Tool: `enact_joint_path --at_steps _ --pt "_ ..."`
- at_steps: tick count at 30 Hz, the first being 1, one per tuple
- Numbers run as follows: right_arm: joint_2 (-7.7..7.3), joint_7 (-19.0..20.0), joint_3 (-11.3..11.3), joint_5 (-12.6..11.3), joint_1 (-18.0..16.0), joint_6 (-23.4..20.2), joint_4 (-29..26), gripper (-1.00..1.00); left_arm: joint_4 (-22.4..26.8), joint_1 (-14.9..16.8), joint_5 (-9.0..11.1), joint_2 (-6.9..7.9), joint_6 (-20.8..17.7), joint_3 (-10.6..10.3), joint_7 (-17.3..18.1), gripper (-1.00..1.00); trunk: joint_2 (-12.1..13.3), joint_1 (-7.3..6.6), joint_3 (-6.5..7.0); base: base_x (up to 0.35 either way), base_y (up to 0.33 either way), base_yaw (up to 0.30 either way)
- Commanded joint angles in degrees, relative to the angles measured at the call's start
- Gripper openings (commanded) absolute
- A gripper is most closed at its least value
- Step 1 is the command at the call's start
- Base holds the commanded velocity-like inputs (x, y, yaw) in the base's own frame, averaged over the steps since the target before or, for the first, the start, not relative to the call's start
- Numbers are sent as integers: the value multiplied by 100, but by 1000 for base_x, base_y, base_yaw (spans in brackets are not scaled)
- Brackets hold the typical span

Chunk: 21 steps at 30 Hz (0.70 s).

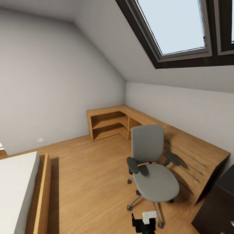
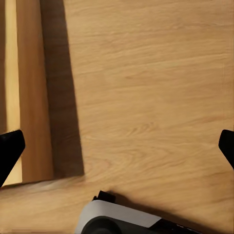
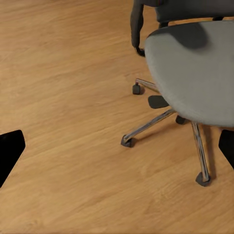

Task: In the bedroom, organize the workspace by keeping the computer under the desk, ensuring the monitor is on the desk, placing the keyboard on the desk next to the monitor, placing the mouse on the desk next to the keyboard, moving the folder from the swivel chair onto the desk next to the mouse, stacking the notebook on top of the folder with the pen on top of the notebook, and positioning the swivel chair next to the desk.

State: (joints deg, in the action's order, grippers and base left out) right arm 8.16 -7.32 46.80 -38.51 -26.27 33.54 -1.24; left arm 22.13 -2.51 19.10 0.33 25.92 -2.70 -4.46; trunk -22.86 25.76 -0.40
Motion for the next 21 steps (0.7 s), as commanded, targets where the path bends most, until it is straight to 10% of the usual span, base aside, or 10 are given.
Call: enact_joint_path --at_steps 1,21 --pt "2 -50 49 2 -1 2 1 100 10 -3 -2 3 4 -29 -47 100 -6 3 -9 0 0 232" --pt "2 -59 48 1 -1 -11 1 100 10 -3 -2 2 1 -29 -47 100 -6 3 -167 0 0 144"
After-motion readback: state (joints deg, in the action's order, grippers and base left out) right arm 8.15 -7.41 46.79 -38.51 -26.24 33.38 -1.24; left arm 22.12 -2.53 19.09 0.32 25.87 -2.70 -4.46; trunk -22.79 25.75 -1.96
